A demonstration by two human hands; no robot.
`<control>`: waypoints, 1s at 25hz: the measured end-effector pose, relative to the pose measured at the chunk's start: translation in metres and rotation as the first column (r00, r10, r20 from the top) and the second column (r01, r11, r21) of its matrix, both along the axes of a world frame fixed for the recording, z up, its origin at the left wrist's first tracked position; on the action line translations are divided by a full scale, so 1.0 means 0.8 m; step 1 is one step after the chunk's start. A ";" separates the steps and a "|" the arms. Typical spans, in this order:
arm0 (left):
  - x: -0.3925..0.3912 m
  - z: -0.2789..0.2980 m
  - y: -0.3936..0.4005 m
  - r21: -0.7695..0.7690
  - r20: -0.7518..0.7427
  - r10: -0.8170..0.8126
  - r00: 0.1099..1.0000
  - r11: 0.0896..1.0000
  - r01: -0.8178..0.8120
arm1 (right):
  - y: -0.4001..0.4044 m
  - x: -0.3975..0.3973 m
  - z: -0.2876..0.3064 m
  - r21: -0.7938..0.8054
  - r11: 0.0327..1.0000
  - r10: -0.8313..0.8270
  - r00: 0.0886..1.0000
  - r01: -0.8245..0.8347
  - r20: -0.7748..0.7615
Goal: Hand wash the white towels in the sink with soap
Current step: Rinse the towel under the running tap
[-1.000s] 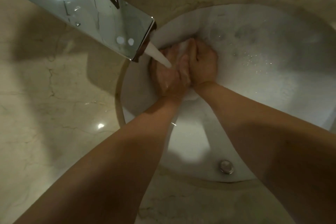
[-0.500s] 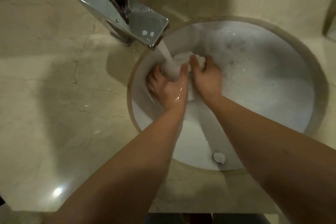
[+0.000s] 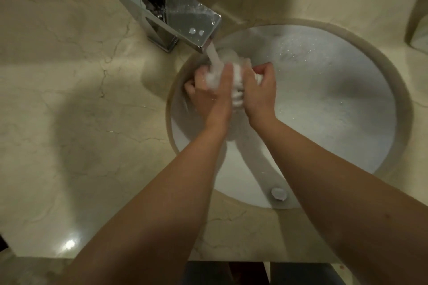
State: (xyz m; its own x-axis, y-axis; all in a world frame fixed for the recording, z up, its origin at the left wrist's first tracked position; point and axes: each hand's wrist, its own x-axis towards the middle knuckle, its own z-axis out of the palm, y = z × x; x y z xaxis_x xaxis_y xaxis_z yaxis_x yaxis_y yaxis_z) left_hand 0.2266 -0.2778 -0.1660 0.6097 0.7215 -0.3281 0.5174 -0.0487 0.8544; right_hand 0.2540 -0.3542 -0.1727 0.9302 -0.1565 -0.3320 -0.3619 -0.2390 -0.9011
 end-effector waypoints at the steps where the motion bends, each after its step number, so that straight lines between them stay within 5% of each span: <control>1: -0.001 -0.001 0.002 0.033 0.031 -0.067 0.997 0.997 0.066 | 0.000 0.001 -0.001 0.024 1.000 0.004 1.000 -0.004 -0.003; 5: -0.013 -0.031 0.007 0.041 0.057 -0.197 0.979 0.980 0.195 | -0.010 -0.001 -0.008 -0.065 0.981 0.186 0.982 -0.185 0.014; 9: -0.008 -0.031 0.011 0.107 0.024 -0.329 0.944 0.940 0.325 | -0.013 0.016 -0.014 -0.173 0.949 0.294 0.937 -0.263 0.189; 12: -0.010 -0.033 0.003 0.146 -0.060 -0.371 0.927 0.915 0.376 | -0.010 0.014 -0.021 -0.190 0.905 0.405 0.907 -0.380 0.115; 16: -0.017 -0.064 -0.009 0.002 0.142 -0.278 0.950 0.960 0.281 | -0.009 -0.005 -0.039 -0.187 0.941 0.298 0.953 -0.283 0.054; 21: -0.010 -0.102 -0.005 0.361 -0.002 -0.424 0.906 0.844 0.396 | 0.000 0.001 -0.050 -0.242 0.959 0.163 0.986 -0.147 0.047; 25: 0.010 -0.102 -0.001 0.341 -0.007 -0.468 0.884 0.830 0.442 | 0.001 0.026 -0.059 -0.361 0.917 0.191 0.981 -0.168 0.027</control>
